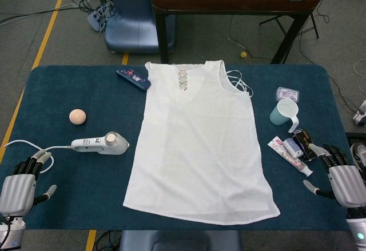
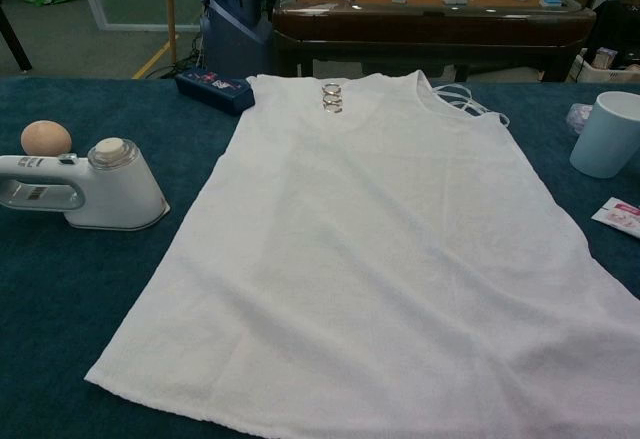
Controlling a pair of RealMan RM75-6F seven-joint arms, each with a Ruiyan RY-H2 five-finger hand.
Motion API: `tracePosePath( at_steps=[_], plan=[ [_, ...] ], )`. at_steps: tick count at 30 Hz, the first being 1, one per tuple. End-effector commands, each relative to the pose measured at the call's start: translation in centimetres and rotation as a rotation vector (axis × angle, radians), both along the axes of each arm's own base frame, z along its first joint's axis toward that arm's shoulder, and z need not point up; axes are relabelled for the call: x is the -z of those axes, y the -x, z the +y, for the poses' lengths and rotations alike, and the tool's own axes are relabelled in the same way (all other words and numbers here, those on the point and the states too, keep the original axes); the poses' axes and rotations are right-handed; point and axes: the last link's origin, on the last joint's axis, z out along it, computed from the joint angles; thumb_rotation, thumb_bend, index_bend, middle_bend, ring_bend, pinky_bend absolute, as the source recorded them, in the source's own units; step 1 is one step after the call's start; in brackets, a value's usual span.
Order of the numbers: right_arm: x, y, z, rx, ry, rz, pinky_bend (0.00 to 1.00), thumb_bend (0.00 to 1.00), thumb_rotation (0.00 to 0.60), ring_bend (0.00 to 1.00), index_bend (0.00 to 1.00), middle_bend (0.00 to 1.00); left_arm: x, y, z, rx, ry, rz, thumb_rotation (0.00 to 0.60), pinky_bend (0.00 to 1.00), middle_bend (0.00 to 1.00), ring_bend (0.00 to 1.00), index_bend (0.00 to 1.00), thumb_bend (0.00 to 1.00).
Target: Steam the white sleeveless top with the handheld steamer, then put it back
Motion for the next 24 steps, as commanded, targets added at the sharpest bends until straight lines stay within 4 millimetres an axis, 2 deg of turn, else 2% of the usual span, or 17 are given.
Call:
tracePosePath(
  at_steps=[1, 8, 14, 19, 24],
  plan=[
    [0.0, 0.0, 0.0, 0.001, -0.002, 0.001, 0.10, 0.19, 0.600, 0.11, 0.10, 0.21, 0.0, 0.0, 0.0, 0.000, 0.002, -0.001, 0.600, 0.21, 0.15, 0.17, 0.17, 0.17],
    [-0.5, -0.7, -0.3, -0.031, 0.006, 0.006, 0.10, 0.19, 0.600, 0.11, 0.08, 0.21, 0.0, 0.1, 0.2, 0.003, 0.012, -0.009, 0.600, 0.21, 0.15, 0.17, 0.17, 0.17],
    [-1.9, -2.5, -1.2, -0.113, 0.054, 0.031, 0.10, 0.19, 0.600, 0.11, 0.02, 0.21, -0.2, -0.7, 1.2, 0.036, 0.036, -0.032, 0.600, 0.21, 0.15, 0.17, 0.17, 0.17],
    [-2.8, -3.9, -1.9, -0.155, 0.069, 0.041, 0.10, 0.19, 0.600, 0.11, 0.01, 0.21, -0.1, -2.1, 3.1, 0.088, 0.062, -0.034, 0.600, 0.21, 0.15, 0.17, 0.17, 0.17],
    [-3.4, -5.0, -2.5, -0.182, 0.091, 0.058, 0.10, 0.19, 0.600, 0.11, 0.01, 0.21, 0.9, -4.0, 5.2, 0.118, 0.114, -0.032, 0.600, 0.21, 0.15, 0.17, 0.17, 0.17]
  ],
)
